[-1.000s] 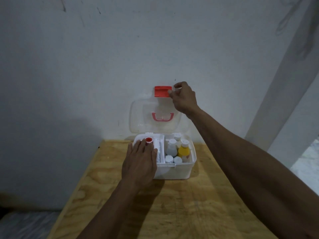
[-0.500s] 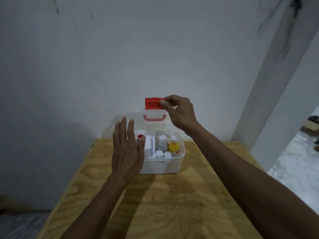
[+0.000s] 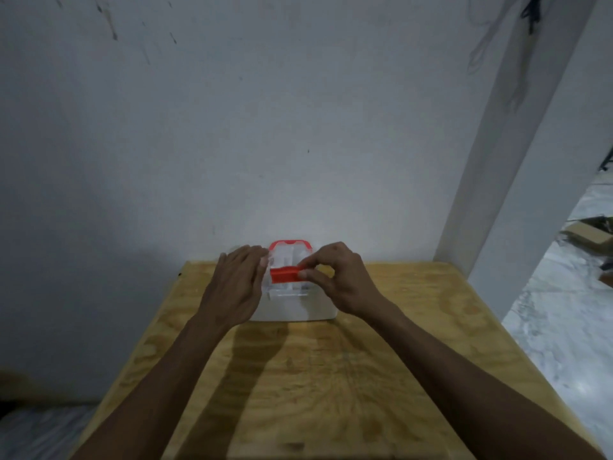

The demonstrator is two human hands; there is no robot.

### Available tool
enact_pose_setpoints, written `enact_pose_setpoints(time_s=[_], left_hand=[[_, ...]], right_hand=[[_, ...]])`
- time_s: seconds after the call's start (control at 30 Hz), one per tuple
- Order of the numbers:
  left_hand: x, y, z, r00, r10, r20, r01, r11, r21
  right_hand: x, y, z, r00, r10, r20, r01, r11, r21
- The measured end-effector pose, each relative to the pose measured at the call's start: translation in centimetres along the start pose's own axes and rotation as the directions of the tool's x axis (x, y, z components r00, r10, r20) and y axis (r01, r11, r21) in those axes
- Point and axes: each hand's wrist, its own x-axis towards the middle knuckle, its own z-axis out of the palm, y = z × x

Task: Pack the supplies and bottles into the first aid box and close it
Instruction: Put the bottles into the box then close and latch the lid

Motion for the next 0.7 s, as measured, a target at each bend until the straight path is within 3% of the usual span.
enact_pose_setpoints(time_s=[0.17,0.27,0.37,0.57,0.7], left_hand=[[-0.5,-0.5,0.7,0.997,-0.030,0.078,0.028,0.999,0.022],[-0.7,-0.2,0.7,0.993,-0.054,0.102,0.052,0.998,0.026],[-1.0,0.0,0.7,0.993,-0.056,0.102,0.053,0.998,0.029],[-1.5,-0.7,1.6,0.989,-0.035,0.142,0.014,0.989,0.150],[-1.5,-1.2,2.2,0.989,-0.022,0.143,-0.005,0.983,0.183]], right_hand=[[-1.5,0.5,0.6,0.997,-0.032,0.071,0.039,0.994,-0.105],[-1.6,0.5,0.1,0.978,-0.059,0.202,0.110,0.961,-0.253],[-1.6,0.7,-0.3,0.961,-0.049,0.274,0.127,0.953,-0.274],[-1.5,0.6,0.6,0.998,0.029,0.064,-0.015,0.979,-0.201],[-1.7,1.5,1.8,0.982,0.169,0.086,-0.137,0.946,-0.295]])
